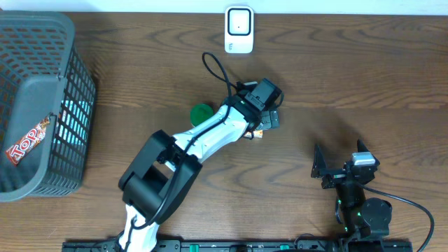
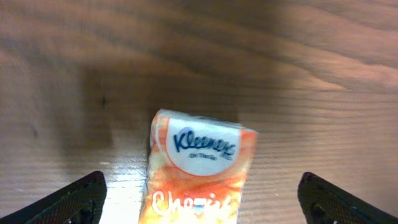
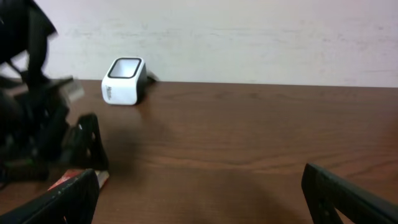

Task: Scan the item barcode
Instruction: 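Lift the orange Kleenex pack, present it to the scanner, set it down, then move the left gripper back into the basket over the wet-wipe pack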

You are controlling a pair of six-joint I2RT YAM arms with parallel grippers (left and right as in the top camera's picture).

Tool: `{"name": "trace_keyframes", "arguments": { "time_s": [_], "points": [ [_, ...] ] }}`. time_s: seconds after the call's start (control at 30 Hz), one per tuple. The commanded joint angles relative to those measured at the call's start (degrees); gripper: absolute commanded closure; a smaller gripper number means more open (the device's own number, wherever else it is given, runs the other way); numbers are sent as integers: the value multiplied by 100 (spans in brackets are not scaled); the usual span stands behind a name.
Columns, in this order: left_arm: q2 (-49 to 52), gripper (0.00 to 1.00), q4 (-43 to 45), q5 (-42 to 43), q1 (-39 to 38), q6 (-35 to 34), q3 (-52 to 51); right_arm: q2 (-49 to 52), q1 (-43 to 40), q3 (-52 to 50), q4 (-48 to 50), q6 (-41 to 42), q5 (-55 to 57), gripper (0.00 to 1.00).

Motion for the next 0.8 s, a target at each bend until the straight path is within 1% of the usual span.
{"name": "trace_keyframes", "arguments": {
  "time_s": [0.0, 0.07, 0.17, 0.27, 0.3, 0.37, 0.43, 0.47, 0.5, 0.53, 0.6, 0.67, 0.77],
  "points": [
    [-944, 2, 20, -160, 240, 1502, 601, -31, 11, -20, -4, 79, 9, 1],
    [-1449, 2, 24, -160, 448, 2072, 879, -31, 11, -20, -4, 79, 9, 1],
    [-2227, 2, 109, -160, 911, 2428, 1207, -31, 11, -20, -4, 79, 9, 1],
    [-2988, 2, 358, -160, 1502, 2817, 1244, -31, 11, -20, -4, 79, 9, 1],
    [-3180, 2, 358, -160, 1674, 2841, 1244, -31, 11, -20, -4, 81, 9, 1],
    [-3598, 2, 142, -184, 2114, 2896, 1241, -31, 11, -20, -4, 79, 9, 1],
    [-3965, 2, -94, -214, 2577, 3357, 1241, -31, 11, -20, -4, 79, 9, 1],
    [-4120, 2, -173, -352, 2833, 3475, 1241, -31, 11, -20, -4, 79, 9, 1],
    [-4229, 2, -238, -529, 3056, 3432, 1241, -31, 11, -20, -4, 79, 9, 1],
    [-4330, 2, -317, -756, 3333, 3265, 1241, -31, 11, -20, -4, 79, 9, 1],
    [-4454, 2, -520, -1279, 3910, 2529, 1241, -31, 11, -20, -4, 79, 9, 1],
    [-4492, 2, -890, -1733, 4494, 1517, 1241, -31, 11, -20, -4, 81, 9, 1],
    [-4419, 2, -1888, -2070, 5342, -319, 1241, -31, 11, -20, -4, 79, 9, 1]
  ]
}}
